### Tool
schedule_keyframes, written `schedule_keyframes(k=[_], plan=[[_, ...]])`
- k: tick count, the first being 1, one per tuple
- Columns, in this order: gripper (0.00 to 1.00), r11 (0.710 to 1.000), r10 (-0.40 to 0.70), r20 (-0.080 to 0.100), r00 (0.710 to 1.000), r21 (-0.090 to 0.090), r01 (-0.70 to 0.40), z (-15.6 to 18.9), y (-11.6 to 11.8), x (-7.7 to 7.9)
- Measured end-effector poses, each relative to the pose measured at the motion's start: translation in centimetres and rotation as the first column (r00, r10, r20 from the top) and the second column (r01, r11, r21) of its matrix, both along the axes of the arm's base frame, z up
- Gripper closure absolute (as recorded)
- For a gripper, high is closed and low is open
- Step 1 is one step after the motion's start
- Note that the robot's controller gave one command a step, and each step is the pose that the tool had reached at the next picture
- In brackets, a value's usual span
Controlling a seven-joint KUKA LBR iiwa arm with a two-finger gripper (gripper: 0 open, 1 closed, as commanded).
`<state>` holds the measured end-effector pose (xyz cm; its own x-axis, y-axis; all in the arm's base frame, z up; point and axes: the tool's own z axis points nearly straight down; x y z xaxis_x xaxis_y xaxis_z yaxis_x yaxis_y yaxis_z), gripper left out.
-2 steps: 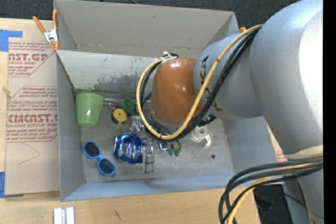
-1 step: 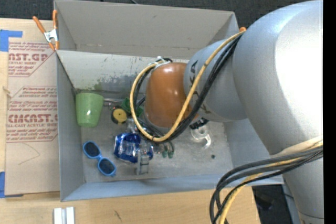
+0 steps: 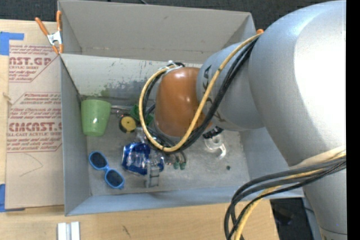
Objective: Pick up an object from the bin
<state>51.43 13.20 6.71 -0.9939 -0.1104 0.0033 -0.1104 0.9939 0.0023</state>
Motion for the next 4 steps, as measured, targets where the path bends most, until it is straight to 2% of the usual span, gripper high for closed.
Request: schedule_keyframes(k=[1,2,4], plan=[[1.0,1.0,0.0,-0.002,1.0,0.0,0.0,0.1,0.0,0.0],[1.0,1.0,0.001,0.004,1.0,0.0,-0.001,0.8,0.1,-0.1],[1.0,1.0,0.001,0.011,1.0,0.001,-0.001,11.7,0.3,0.2]])
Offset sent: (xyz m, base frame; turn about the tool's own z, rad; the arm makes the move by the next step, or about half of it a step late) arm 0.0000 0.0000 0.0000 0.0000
